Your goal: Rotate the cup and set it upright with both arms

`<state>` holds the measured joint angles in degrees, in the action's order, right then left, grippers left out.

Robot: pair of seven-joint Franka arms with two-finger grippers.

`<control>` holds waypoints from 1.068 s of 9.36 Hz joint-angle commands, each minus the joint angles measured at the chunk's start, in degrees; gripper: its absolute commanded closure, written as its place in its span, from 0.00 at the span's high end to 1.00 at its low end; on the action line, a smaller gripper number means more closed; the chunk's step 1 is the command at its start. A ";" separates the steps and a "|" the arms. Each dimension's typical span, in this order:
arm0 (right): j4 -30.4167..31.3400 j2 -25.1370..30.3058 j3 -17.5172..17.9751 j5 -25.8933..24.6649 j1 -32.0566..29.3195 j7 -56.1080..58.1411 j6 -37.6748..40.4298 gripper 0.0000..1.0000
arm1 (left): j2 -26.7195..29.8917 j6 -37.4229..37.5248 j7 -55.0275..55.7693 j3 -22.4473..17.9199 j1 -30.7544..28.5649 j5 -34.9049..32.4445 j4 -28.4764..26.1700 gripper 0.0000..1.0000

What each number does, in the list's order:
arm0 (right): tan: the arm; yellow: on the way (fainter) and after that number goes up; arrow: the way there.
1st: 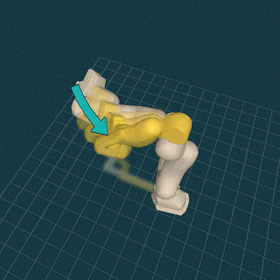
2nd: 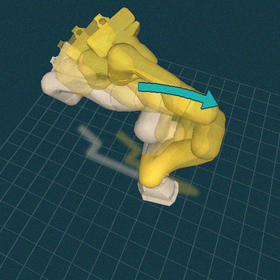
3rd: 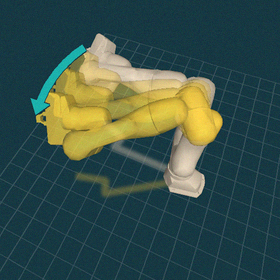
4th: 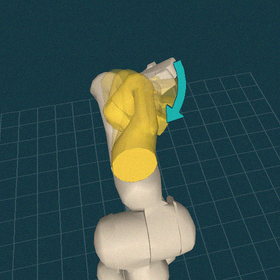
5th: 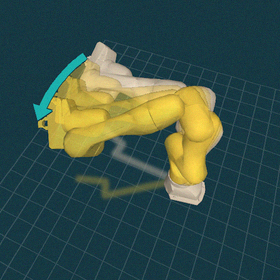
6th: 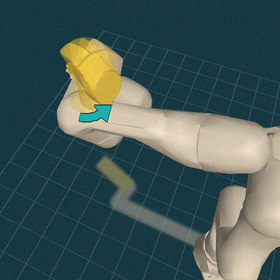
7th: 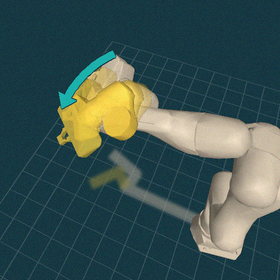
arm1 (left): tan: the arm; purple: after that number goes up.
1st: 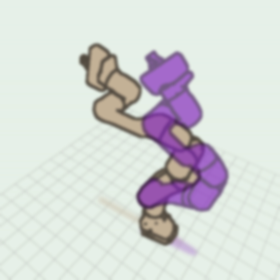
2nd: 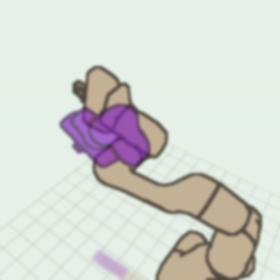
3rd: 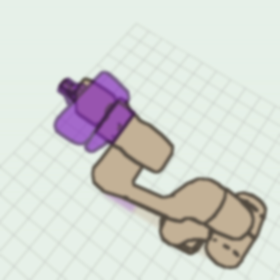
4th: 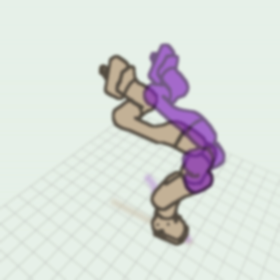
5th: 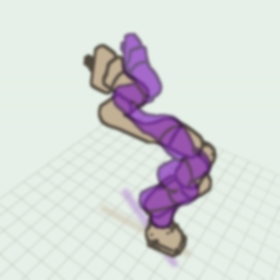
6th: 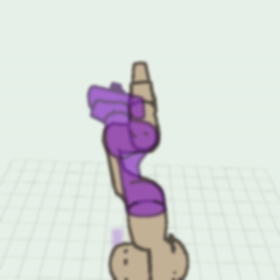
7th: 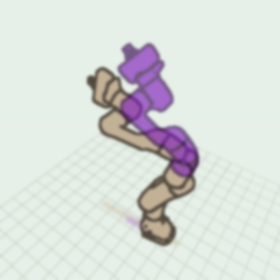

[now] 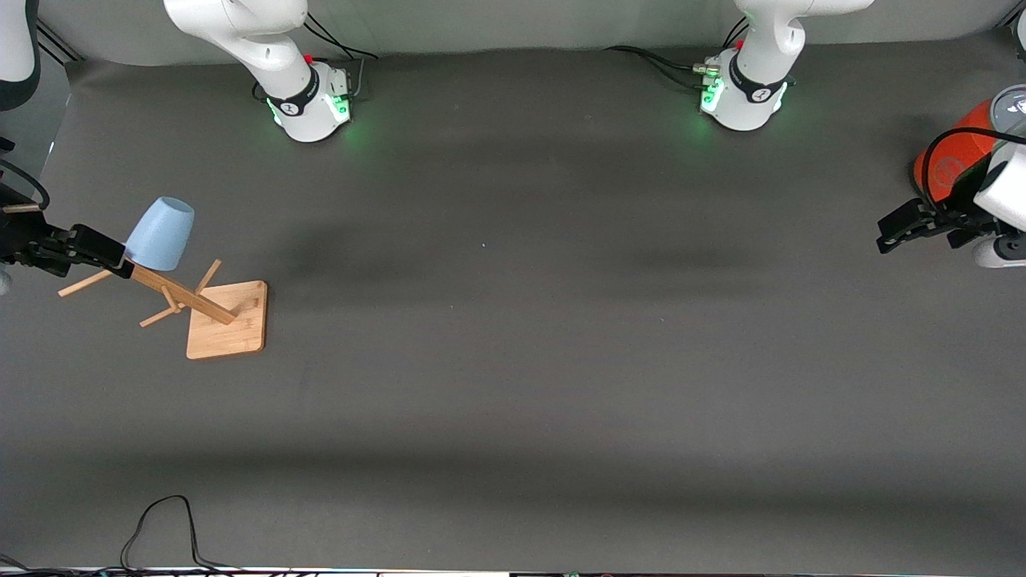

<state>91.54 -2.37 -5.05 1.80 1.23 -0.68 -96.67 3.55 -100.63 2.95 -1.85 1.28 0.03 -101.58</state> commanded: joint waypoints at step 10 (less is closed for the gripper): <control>7.03 5.76 -1.10 -1.09 -0.09 1.47 3.25 1.00 | -2.23 8.70 -7.08 -0.61 -5.41 3.67 5.87 1.00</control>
<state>93.03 -1.79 -5.30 1.66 1.16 -0.59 -92.96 2.06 -93.77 -2.88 -2.61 -3.78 3.34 -97.48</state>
